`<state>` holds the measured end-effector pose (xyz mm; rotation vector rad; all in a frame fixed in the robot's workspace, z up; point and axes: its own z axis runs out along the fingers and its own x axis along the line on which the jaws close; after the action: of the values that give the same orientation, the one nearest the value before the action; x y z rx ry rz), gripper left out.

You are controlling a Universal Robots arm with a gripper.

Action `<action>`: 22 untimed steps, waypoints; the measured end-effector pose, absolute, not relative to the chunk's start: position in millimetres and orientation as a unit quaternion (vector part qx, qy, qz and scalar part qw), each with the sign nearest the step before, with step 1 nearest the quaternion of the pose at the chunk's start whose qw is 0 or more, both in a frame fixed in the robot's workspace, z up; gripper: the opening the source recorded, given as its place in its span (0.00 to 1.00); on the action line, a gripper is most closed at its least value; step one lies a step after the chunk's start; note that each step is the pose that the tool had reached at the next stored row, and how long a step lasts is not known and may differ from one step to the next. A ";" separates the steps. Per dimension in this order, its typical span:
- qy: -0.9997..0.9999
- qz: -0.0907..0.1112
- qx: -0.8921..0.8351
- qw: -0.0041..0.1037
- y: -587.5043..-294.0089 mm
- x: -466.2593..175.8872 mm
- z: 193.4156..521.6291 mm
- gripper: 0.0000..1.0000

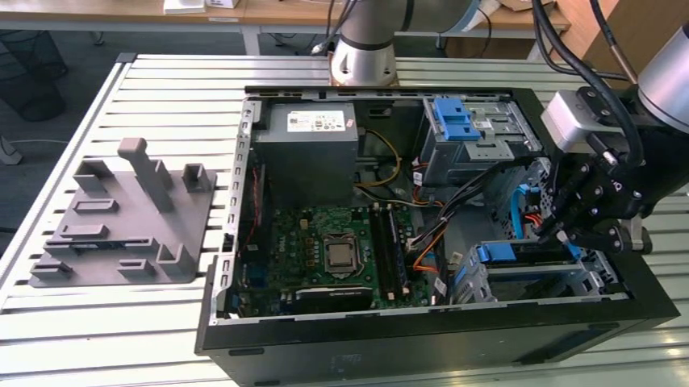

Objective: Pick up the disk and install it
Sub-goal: 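Insert the first disk wire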

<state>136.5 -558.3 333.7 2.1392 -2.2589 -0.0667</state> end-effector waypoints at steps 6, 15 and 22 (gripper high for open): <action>-0.726 -0.021 0.687 0.015 -558.4 136.5 333.8 0.16; -0.727 -0.021 0.686 0.015 -558.4 136.4 335.0 0.16; -0.727 -0.021 0.686 0.015 -558.5 136.3 334.9 0.16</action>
<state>136.3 -558.5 334.9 2.1343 -2.2633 -0.0662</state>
